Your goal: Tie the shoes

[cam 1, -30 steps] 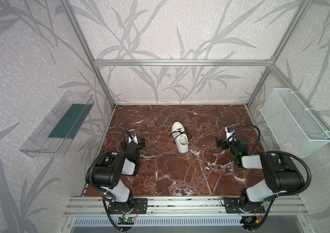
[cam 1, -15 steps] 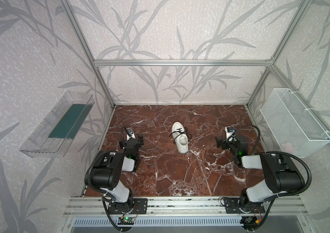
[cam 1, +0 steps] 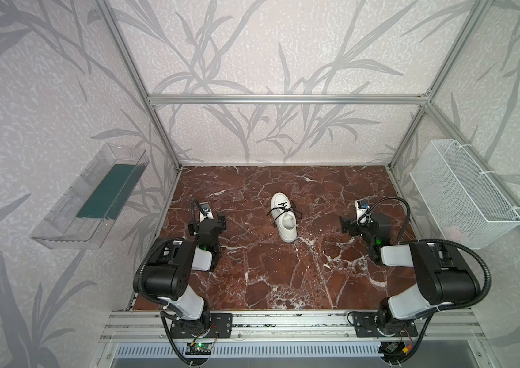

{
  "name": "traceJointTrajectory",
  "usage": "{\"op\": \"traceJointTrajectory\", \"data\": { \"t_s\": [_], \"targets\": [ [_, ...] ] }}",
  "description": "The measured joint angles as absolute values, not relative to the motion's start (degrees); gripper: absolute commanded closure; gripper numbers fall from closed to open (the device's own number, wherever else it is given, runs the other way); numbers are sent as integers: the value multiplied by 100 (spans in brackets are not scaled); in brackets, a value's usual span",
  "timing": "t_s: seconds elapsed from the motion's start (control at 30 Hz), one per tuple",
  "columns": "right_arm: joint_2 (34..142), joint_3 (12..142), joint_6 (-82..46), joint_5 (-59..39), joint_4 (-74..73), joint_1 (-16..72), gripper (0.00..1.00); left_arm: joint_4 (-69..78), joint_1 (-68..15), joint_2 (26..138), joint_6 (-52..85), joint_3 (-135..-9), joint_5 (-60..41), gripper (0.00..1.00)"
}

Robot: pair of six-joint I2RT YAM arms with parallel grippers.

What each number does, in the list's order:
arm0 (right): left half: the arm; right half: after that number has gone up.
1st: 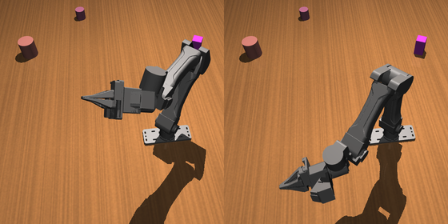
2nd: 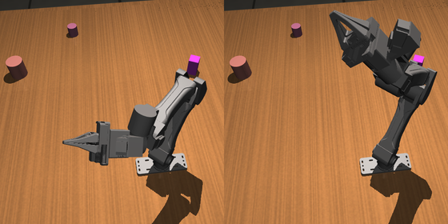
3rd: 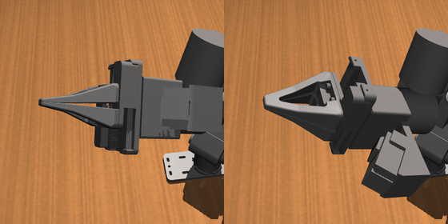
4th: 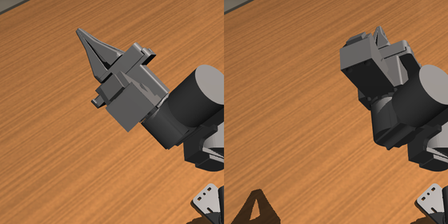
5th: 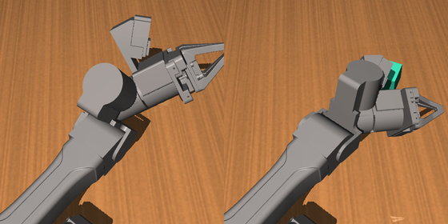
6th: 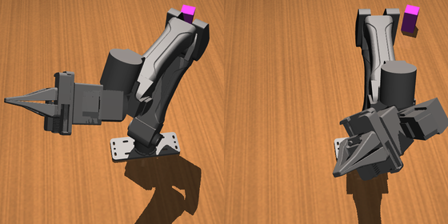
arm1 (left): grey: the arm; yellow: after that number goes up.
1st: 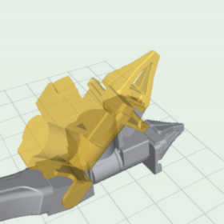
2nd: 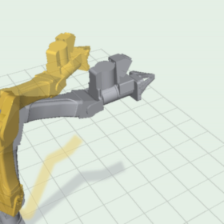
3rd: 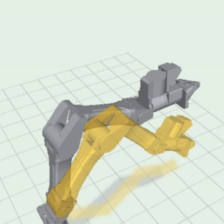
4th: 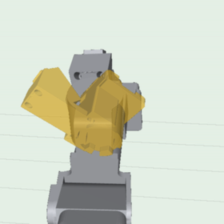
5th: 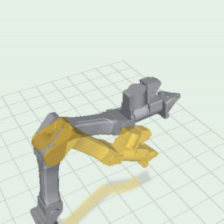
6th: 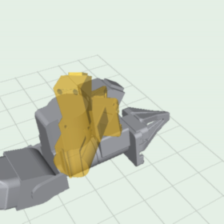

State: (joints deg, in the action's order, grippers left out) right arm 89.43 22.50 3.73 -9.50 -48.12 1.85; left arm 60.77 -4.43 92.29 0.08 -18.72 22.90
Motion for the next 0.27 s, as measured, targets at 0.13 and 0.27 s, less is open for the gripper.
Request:
{"op": "traceJointTrajectory", "data": {
  "t_s": [0.13,0.27],
  "targets": [
    [8943,2250,373,-950,-4812,185,1,6058,-438,9227,16,-1872,2285,1],
    [8943,2250,373,-950,-4812,185,1,5935,-366,9223,60,-1894,2257,1]
  ]
}}
